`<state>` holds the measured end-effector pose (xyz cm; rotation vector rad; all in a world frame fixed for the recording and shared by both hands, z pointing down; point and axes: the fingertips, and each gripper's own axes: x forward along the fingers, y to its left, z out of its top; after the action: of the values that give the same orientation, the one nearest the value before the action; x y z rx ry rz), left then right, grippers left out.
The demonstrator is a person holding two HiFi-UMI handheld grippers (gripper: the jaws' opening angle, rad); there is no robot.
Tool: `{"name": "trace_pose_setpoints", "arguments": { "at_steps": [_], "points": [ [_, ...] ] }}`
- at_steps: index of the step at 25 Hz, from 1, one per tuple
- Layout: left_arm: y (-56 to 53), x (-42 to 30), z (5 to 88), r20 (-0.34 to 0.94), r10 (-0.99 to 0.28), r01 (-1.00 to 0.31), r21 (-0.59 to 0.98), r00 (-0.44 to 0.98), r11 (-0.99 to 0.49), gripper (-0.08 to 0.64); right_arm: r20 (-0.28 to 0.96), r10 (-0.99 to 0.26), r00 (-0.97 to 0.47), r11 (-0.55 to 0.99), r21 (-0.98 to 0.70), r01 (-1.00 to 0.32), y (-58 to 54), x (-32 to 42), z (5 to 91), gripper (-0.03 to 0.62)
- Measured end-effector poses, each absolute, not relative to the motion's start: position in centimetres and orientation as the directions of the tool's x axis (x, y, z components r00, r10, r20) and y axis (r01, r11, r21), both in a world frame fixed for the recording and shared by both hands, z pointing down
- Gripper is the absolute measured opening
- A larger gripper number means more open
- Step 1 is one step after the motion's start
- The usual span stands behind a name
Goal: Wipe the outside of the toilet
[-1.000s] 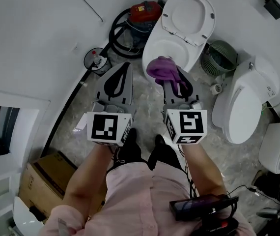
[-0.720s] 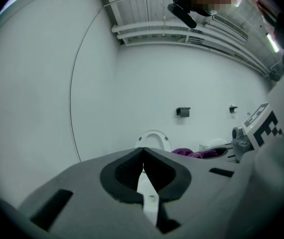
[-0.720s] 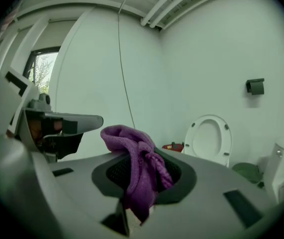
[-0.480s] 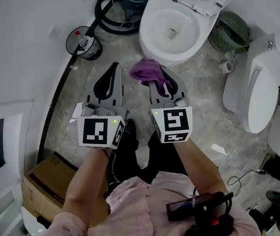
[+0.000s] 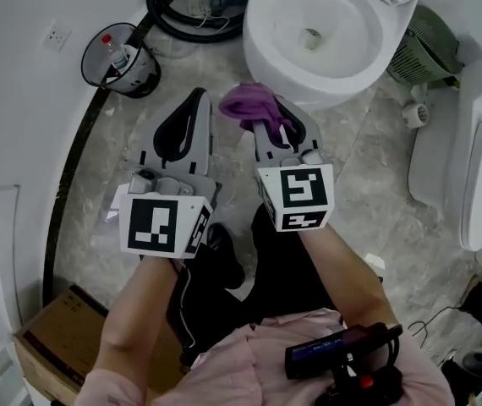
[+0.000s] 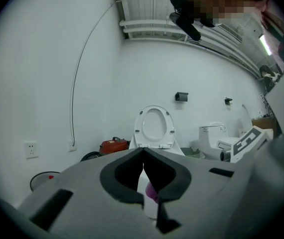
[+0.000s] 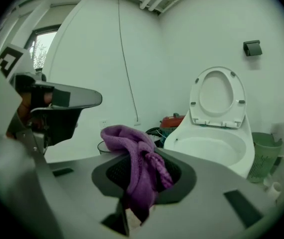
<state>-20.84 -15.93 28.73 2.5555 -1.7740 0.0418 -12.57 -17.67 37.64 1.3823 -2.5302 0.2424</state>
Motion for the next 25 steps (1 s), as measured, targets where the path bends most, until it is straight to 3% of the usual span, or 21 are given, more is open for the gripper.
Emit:
{"name": "trace_pose_setpoints", "arguments": {
  "at_steps": [8,14,25],
  "points": [
    [-15.1,-23.1,36.9,0.016,-0.934,-0.934,-0.010,0.356,-0.356,0.009,0.195,-0.841,-0.505,0.538,0.200,-0.819,-19.5,-15.9,44.7,0.101],
    [-14.9,-24.7,38.1,0.009,-0.945,-0.945,0.005,0.328,-0.328,0.009,0.183,-0.873,-0.453,0.488,0.359,-0.796,-21.3,-15.8,46.0,0.101],
    [-13.9,-25.8,37.9,0.008,-0.955,-0.955,0.005,0.297,-0.297,0.009,0.166,-0.938,-0.303,0.345,0.492,-0.799,-25.5,-15.7,45.7,0.098]
  ]
}}
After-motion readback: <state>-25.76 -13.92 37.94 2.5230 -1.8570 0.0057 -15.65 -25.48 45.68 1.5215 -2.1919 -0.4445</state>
